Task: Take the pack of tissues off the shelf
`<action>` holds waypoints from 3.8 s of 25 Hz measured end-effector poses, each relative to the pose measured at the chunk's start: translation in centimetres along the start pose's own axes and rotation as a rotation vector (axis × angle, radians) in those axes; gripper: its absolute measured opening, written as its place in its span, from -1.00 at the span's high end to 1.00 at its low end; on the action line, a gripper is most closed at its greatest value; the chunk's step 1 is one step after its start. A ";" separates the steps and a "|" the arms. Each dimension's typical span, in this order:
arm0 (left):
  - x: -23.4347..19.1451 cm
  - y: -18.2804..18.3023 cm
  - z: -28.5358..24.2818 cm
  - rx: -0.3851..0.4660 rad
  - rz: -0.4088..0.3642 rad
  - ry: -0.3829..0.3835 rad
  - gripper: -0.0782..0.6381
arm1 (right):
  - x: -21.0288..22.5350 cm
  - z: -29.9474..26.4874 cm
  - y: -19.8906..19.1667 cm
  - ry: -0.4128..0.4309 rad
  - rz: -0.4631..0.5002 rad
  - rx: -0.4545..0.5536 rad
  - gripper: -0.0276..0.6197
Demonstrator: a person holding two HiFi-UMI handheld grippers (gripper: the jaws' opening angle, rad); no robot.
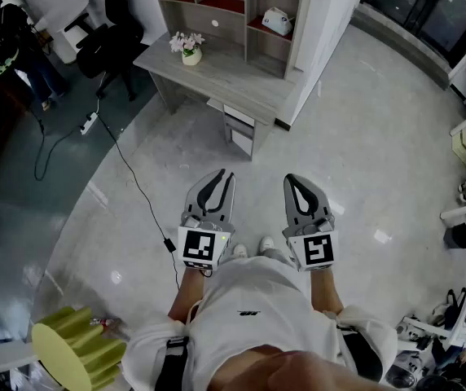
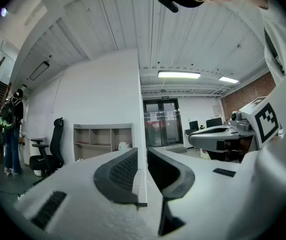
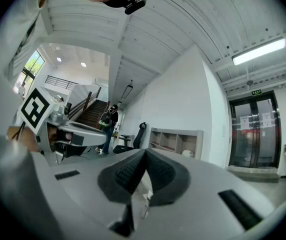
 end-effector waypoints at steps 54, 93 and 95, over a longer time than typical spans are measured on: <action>-2.5 0.3 -22.3 -0.072 0.025 0.062 0.66 | 17.4 -15.8 -4.5 0.084 -0.030 -0.032 0.83; -20.3 -2.0 -40.3 -0.109 0.065 -0.023 0.66 | 22.7 -39.2 -5.5 0.020 -0.024 -0.107 0.83; -21.3 -2.2 -41.1 -0.112 0.067 -0.031 0.66 | 22.8 -40.3 -5.5 0.012 -0.018 -0.109 0.83</action>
Point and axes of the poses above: the fingertips, and each gripper's own axes: z backward along the fingers, x to its right, y out of its top, the point moved 8 cm from there along z, backward along the fingers, and after that the axes turned 4 degrees about -x, right-handed, at the moved point
